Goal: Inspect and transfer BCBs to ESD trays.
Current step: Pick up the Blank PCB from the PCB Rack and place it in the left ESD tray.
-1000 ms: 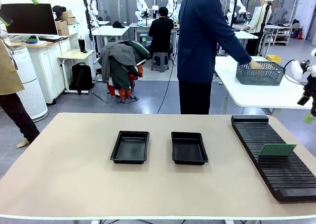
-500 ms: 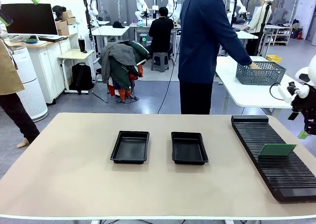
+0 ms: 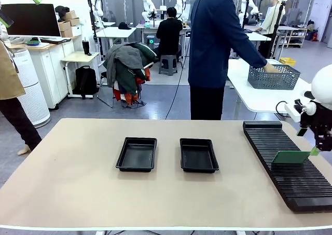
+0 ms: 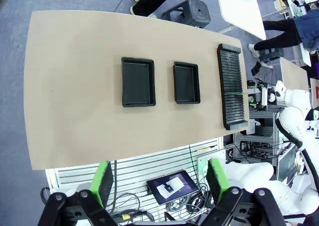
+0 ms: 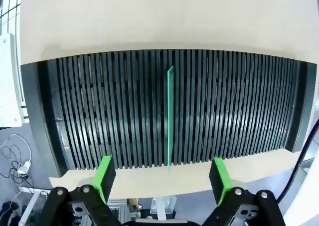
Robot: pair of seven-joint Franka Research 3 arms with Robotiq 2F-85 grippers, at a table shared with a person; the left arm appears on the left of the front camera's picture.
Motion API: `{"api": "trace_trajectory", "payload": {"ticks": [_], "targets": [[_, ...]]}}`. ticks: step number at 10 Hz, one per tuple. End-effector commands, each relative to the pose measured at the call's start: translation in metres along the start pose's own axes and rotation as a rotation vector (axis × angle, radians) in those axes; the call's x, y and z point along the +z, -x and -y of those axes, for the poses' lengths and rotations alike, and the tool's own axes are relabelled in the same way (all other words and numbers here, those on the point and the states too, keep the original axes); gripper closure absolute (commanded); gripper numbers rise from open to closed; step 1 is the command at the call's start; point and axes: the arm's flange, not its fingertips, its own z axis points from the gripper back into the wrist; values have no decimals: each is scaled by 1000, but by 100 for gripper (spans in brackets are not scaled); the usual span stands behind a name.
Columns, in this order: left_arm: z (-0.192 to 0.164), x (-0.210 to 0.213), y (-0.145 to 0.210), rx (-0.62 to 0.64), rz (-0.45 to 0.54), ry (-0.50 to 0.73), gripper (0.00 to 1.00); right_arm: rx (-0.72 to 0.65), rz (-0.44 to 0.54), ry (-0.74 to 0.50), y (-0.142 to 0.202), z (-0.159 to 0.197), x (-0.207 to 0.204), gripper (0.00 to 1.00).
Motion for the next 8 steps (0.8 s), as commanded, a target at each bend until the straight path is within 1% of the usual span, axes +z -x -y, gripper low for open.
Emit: {"api": "trace_trajectory", "payload": {"ticks": [1,4,5,8], "targets": [[-1,-1,1,2,4,3,0,18,-16,44,-1,2,-17,0],[-1,-1,1,2,4,3,0,5,10,45,0,2,-40,0],[-1,-1,1,2,4,3,0,-5,35,51,2,2,-44,0],[-1,-1,1,2,4,3,0,-15,46,60,4,0,-54,0]]}}
